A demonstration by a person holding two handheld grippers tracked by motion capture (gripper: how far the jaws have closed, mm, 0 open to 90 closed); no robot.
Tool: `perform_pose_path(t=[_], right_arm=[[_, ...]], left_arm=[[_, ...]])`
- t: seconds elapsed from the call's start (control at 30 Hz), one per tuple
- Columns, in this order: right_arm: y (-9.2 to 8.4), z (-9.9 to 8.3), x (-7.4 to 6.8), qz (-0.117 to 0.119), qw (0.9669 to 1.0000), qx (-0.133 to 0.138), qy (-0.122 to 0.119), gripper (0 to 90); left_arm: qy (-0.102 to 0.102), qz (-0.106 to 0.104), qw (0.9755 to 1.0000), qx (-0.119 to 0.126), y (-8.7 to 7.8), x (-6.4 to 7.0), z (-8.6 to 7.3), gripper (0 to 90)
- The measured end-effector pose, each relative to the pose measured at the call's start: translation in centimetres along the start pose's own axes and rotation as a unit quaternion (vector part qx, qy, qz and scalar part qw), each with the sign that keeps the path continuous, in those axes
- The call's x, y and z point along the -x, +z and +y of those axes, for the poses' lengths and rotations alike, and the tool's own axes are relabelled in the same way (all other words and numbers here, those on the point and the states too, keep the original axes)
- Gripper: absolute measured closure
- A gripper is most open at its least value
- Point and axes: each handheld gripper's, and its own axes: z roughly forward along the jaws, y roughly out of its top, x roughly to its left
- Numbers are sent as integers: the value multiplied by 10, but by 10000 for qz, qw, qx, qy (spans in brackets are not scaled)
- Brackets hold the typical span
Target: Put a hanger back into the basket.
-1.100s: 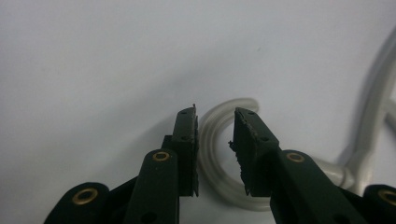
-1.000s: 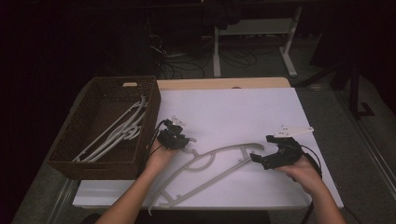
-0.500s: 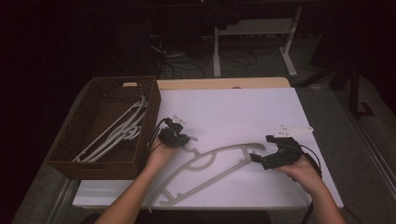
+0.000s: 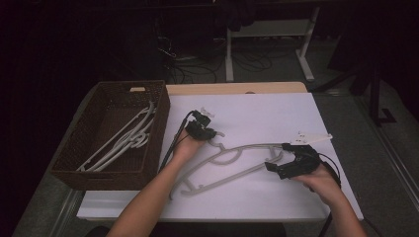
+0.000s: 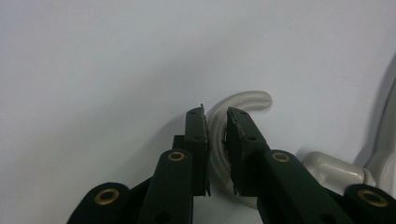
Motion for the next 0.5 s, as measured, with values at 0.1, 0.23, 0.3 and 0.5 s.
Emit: perform_pose_path(t=[0.1, 0.23, 0.3, 0.5], right_arm=[[0, 0, 0, 8, 10000, -5, -3, 0], [-1, 0, 0, 5, 10000, 24, 26, 0], [-2, 0, 0, 0, 10000, 34, 21, 0], [-1, 0, -1, -11, 10000, 11, 5, 0]], left_arm=[[-20, -39, 10000, 46, 3, -1, 5, 784], [-83, -90, 9997, 193, -8, -2, 5, 656], [-134, -185, 9992, 317, -24, -1, 3, 652], [-130, -553, 9975, 414, -68, 17, -17, 865]])
